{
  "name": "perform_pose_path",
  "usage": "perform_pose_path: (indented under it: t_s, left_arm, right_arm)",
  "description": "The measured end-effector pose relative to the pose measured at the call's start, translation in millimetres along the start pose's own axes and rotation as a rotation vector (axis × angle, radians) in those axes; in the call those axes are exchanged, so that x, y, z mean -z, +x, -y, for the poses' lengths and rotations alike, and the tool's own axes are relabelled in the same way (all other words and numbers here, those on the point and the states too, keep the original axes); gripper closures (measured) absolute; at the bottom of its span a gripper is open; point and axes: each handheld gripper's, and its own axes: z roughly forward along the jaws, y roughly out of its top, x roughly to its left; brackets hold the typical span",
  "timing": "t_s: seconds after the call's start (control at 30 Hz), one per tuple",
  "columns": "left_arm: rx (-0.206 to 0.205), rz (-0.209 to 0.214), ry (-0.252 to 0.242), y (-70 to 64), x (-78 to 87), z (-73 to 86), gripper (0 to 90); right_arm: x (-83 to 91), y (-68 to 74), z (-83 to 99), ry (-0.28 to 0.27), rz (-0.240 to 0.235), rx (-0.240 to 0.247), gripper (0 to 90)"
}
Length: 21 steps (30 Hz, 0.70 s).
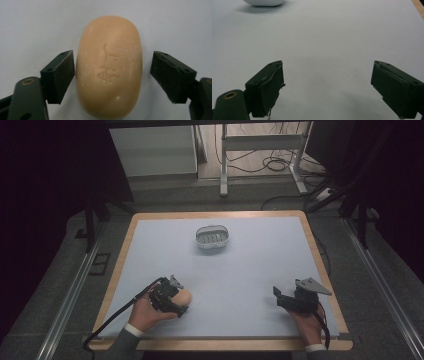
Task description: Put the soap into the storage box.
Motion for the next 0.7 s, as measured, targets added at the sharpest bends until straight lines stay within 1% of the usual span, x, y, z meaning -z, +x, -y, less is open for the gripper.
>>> perform_pose_path:
  t_s: [0.07,0.13,0.17,0.37,0.43,0.47,0.57,0.67,0.7]
  left_arm:
    - [0.004,-0.005,-0.003,-0.2,-1.2,0.1,25.9]
    - [0.004,-0.018,-0.007,0.2,-0.1,0.2,29.4]
    - [0.005,-0.013,-0.008,0.7,0.5,0.4,31.3]
    - [-0.002,-0.01,-0.01,-0.1,0.9,1.1,32.2]
    - [-0.008,0.005,-0.014,0.0,2.7,1.4,32.3]
    - [-0.008,0.004,-0.016,0.6,4.3,1.4,32.3]
    - [0.002,0.01,-0.039,3.7,9.7,1.5,32.3]
    - [0.008,0.01,-0.05,6.3,13.5,1.6,32.3]
    - [0.019,0.01,-0.062,8.8,16.7,1.4,32.2]
  right_arm:
    - [0.2,0.0,0.0,0.0,-0.001,-0.003,11.3]
    - [0.0,-0.3,0.0,0.001,0.0,-0.004,11.3]
    - [-0.1,-0.5,-0.1,0.003,0.001,-0.007,11.3]
    - [-0.4,-2.5,-0.3,0.006,0.003,-0.026,11.3]
    - [-0.4,-2.6,-0.3,0.007,0.004,-0.027,11.3]
    - [-0.4,-2.6,-0.2,0.006,0.005,-0.027,11.3]
    - [-0.4,-2.7,-0.3,0.007,0.005,-0.028,11.3]
    - [-0.6,-2.6,-0.2,0.006,0.007,-0.028,11.3]
    - [-0.6,-2.6,-0.3,0.007,0.008,-0.026,11.3]
